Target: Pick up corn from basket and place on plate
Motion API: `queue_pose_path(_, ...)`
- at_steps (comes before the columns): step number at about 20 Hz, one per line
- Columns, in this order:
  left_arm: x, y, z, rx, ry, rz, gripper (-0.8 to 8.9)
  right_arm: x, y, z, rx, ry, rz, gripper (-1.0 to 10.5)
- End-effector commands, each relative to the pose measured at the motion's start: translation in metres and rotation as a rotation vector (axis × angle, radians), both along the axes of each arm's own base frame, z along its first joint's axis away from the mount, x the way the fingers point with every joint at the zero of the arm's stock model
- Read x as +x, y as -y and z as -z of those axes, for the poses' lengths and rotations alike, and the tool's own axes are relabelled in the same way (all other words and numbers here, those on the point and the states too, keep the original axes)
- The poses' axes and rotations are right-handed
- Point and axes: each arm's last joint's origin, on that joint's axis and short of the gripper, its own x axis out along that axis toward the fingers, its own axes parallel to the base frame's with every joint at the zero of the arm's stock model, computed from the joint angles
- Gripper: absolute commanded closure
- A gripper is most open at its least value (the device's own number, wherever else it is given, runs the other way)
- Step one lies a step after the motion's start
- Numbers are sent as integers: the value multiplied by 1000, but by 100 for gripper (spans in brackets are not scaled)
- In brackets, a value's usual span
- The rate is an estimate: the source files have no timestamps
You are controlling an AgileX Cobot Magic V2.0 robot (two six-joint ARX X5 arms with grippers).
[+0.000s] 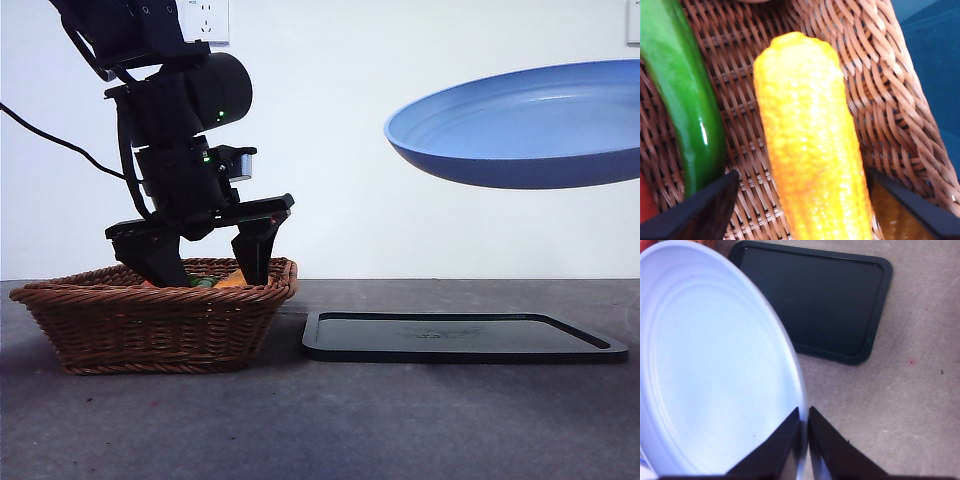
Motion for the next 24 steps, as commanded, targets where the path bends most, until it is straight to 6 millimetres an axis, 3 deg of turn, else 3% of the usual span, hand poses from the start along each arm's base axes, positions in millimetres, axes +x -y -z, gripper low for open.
queue_pose_path(1, 3, 7, 3, 1, 0, 9, 507, 2, 0, -6, 8, 32, -9, 944)
queue_pose_path(3, 2, 6, 3, 5, -7, 9, 626, 2, 0, -6, 8, 33, -9, 944)
queue_pose_path(8, 0, 2, -7, 3, -4, 4, 648, 2, 0, -6, 9, 39, -8, 944)
queue_pose_path(10, -2, -1, -32, -24, 44, -1, 648, 5, 0, -6, 13, 39, -2, 944)
queue_pose_path(12, -10, -5, -71, -78, 142, -1, 648, 12, -1, -3, 23, 26, 12, 944)
queue_pose_path(15, -35, -10, -128, -239, 247, 72, 648, 40, -4, 13, 63, -41, 20, 944)
queue_pose_path(17, -51, -4, -144, -356, 232, 172, 648, 64, -8, 29, 128, -92, 7, 944)
queue_pose_path(20, -62, 22, -137, -392, 176, 285, 648, 87, -20, 48, 192, -147, -22, 944)
queue_pose_path(24, -70, 60, -110, -342, 114, 410, 647, 98, -31, 62, 215, -191, -47, 944)
